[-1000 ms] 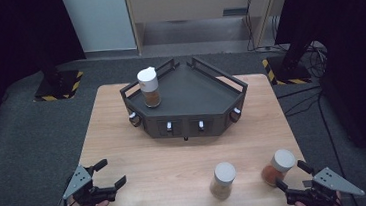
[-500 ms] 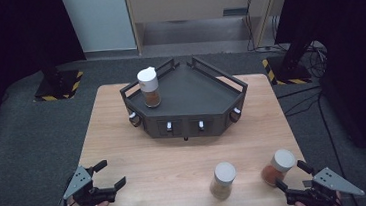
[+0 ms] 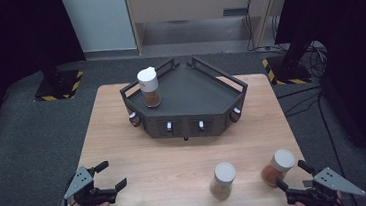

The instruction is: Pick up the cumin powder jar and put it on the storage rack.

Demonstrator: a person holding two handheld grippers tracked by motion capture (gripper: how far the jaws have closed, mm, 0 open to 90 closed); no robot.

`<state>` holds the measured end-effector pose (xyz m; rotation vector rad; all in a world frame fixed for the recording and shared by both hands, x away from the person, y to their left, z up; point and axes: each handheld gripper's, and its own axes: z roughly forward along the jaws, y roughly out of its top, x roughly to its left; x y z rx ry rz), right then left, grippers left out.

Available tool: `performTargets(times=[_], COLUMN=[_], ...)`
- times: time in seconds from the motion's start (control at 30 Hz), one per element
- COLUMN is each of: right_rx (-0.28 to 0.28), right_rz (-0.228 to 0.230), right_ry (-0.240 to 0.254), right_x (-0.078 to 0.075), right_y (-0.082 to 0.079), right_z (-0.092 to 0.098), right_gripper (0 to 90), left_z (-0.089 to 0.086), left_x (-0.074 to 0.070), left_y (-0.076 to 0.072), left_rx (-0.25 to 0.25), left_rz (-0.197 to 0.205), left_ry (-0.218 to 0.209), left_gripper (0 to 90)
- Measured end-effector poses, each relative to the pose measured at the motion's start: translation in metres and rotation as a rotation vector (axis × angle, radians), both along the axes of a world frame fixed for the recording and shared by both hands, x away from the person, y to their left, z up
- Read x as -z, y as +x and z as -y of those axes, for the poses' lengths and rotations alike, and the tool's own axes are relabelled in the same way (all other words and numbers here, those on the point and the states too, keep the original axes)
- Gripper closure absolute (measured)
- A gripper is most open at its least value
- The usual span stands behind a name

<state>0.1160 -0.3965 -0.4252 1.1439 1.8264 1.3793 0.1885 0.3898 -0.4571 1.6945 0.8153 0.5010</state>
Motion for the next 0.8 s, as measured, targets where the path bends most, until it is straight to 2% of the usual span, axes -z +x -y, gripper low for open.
performTargets(times=[0.3,0.6,0.8], right_rx=[0.008,-0.026,-0.070], right_rz=[0.005,0.024,0.036], right_ry=[0.013,0.003,-0.018], right_x=[-0.008,-0.022,-0.037], right_y=[-0.003,-0.001,0.002], right_z=[0.003,-0.002,-0.007], right_gripper=[1.6,1.6,1.7], left_z=[0.000,0.000,0.000], left_x=[0.000,0.000,0.000], left_y=[0.001,0.001,0.001], left_rx=[0.006,0.009,0.009], left_rz=[-0.003,-0.006,-0.008], left_ry=[0.002,0.005,0.005], left_gripper=[3.4,3.1,3.2])
